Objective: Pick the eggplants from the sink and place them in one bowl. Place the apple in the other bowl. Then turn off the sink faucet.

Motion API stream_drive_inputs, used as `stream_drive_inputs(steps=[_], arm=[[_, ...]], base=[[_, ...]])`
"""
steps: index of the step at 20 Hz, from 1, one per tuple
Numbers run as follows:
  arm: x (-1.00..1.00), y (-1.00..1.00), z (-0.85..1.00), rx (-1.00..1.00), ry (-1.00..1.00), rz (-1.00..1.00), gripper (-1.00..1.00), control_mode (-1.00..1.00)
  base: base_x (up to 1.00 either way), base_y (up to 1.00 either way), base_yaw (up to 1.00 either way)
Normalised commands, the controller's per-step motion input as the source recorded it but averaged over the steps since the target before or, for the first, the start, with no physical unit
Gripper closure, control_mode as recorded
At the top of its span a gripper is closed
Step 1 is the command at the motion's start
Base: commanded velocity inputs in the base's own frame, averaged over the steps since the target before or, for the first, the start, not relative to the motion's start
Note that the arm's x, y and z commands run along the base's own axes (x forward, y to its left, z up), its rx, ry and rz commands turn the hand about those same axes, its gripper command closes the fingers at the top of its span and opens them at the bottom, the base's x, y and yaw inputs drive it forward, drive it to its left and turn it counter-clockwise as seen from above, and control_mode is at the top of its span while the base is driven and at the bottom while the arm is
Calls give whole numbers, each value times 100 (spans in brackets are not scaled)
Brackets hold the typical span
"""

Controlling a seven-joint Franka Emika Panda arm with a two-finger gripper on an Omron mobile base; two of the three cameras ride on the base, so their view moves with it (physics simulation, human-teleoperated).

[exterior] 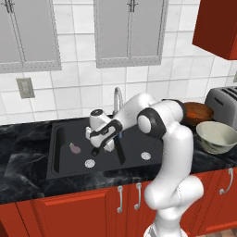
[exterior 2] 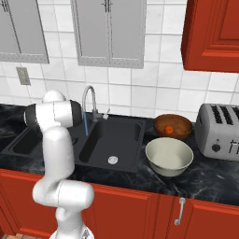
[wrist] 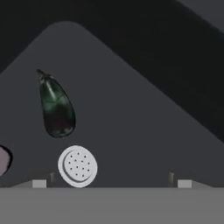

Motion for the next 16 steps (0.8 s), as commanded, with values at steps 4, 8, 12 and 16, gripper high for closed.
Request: stream_drive_inputs(steps=[4,8,12,16], arm=[[39,11,-30,0,0,-8,-100,-100],[39,9,-31,0,0,-8,-100,-100],[37,5,-34,0,0,-6,-100,-100],[35,1,-34,0,0,-6,-100,-100]], base=[[0,0,0],[0,0,0],[0,0,0],[0,0,0]])
